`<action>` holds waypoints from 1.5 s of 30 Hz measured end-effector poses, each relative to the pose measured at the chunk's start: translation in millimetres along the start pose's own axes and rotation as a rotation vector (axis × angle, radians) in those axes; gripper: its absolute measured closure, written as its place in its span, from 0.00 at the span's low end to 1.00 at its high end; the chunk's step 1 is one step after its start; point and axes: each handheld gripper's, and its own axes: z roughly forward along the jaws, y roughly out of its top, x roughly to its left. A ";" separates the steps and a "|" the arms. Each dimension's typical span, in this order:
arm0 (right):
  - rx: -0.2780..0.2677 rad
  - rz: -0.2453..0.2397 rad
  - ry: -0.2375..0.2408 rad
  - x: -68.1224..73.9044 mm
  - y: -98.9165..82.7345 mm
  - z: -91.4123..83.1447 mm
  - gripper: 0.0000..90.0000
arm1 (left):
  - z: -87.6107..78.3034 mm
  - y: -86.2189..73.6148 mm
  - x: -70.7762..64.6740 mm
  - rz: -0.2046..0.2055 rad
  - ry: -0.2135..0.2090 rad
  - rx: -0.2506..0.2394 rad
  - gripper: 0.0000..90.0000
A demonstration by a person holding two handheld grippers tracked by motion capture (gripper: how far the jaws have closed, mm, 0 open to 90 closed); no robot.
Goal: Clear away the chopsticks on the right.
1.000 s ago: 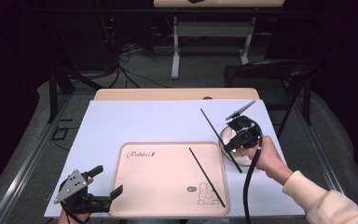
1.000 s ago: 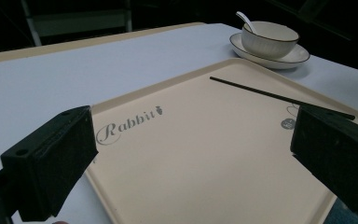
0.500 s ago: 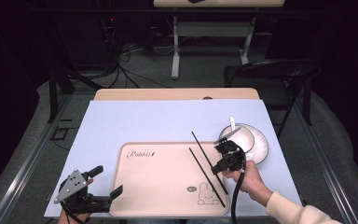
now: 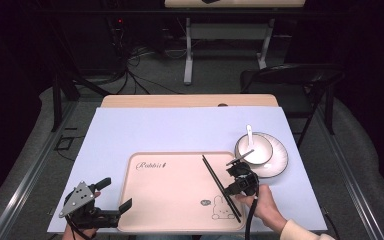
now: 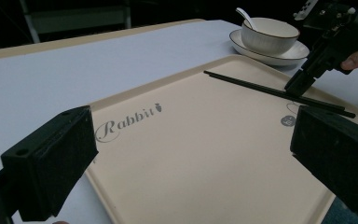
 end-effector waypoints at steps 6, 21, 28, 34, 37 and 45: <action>-0.074 -0.087 -0.024 5.3 -8.8 -10.0 0.53 | -0.1 -0.1 0.1 -0.002 0.003 0.001 0.00; -0.529 -0.368 -0.159 3.6 -56.9 -78.3 0.07 | 0.7 0.0 0.1 0.002 0.005 0.005 0.00; -0.589 -0.381 -0.195 -4.3 -70.4 -88.8 0.07 | 0.8 -0.1 0.3 0.000 0.006 0.006 0.00; -0.625 -0.398 -0.220 -11.0 -80.2 -92.1 0.06 | 0.6 -0.2 0.4 0.000 0.008 0.006 0.00; -0.641 -0.412 -0.215 -14.3 -86.8 -95.3 0.04 | 0.6 -0.2 0.3 -0.001 0.009 0.006 0.00; -0.747 -0.418 -0.219 -24.8 -116.1 -105.8 0.00 | 1.0 0.1 0.5 0.000 0.008 0.011 0.00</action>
